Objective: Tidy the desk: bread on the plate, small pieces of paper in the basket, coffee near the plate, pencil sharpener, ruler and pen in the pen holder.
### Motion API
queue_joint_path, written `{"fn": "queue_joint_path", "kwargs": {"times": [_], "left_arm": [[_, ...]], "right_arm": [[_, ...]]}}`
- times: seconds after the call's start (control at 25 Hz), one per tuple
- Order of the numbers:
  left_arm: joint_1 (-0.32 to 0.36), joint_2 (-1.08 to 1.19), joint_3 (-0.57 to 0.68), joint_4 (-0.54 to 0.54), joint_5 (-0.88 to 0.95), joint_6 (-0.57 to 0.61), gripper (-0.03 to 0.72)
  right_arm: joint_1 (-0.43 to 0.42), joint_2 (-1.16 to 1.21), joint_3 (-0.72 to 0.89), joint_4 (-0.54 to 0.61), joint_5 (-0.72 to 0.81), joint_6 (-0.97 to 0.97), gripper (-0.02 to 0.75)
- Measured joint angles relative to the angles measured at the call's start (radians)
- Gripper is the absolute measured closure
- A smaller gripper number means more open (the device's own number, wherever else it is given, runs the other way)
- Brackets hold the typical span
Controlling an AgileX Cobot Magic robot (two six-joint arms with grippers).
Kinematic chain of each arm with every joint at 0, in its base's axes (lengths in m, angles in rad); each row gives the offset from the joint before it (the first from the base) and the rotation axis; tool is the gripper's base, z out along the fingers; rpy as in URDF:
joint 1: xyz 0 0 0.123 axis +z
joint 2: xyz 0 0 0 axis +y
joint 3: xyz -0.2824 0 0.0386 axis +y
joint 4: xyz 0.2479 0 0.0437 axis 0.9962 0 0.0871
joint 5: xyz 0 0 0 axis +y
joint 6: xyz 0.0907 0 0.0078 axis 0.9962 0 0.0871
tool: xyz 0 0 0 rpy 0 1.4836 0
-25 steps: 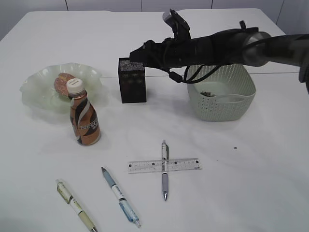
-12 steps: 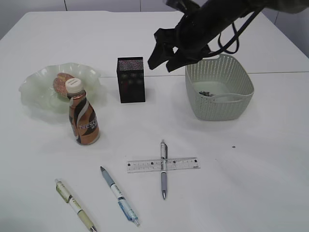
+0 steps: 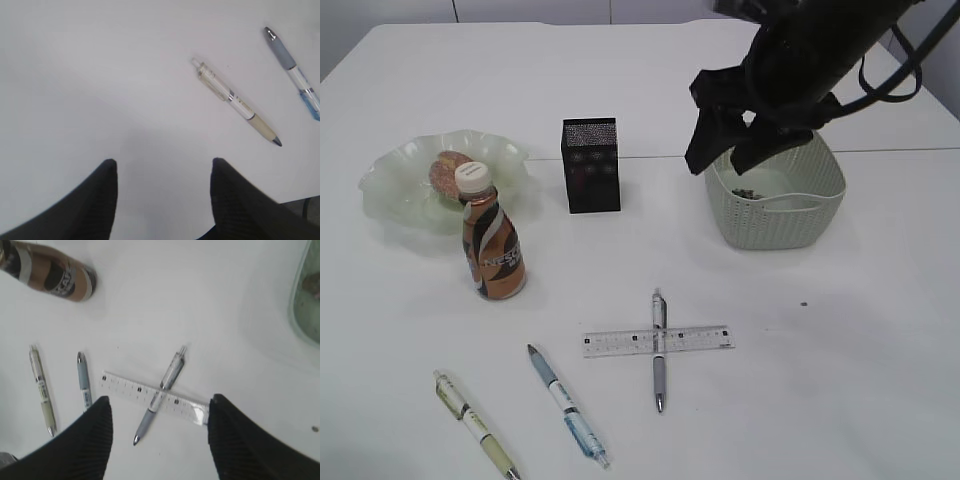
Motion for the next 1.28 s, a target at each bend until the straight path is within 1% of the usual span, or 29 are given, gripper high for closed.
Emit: {"fn": "queue_joint_path", "kwargs": {"times": [0.16,0.32,0.4,0.48,0.56,0.72,0.8,1.0,1.16,1.28], "left_arm": [[0.0,0.0,0.0,-0.002,-0.004,0.0,0.254],[0.0,0.0,0.0,-0.002,-0.007,0.0,0.255],[0.0,0.0,0.0,-0.002,-0.019,0.0,0.255],[0.0,0.0,0.0,-0.002,-0.032,0.0,0.255],[0.0,0.0,0.0,-0.002,-0.046,0.0,0.255],[0.0,0.0,0.0,-0.002,-0.065,0.013,0.255],[0.0,0.0,0.0,-0.002,-0.082,0.023,0.255],[0.0,0.0,0.0,0.0,-0.1,0.033,0.255],[0.0,0.0,0.0,-0.002,-0.102,0.034,0.255],[0.0,0.0,0.0,-0.004,-0.102,0.035,0.255]], "right_arm": [[0.072,-0.028,0.066,-0.075,0.045,0.036,0.295],[0.202,-0.028,0.091,-0.216,0.065,0.038,0.296],[0.264,-0.026,0.093,-0.27,0.059,-0.018,0.296],[0.316,-0.015,0.093,-0.28,0.048,-0.118,0.297],[0.348,0.007,0.093,-0.272,0.036,-0.224,0.297],[0.368,0.077,0.093,-0.254,0.022,-0.451,0.297],[0.368,0.105,0.095,-0.254,0.005,-0.523,0.297],[0.368,0.139,0.095,-0.255,-0.037,-0.585,0.297],[0.368,0.165,0.095,-0.255,-0.09,-0.717,0.297],[0.368,0.188,0.095,-0.255,-0.107,-0.76,0.297]]}}
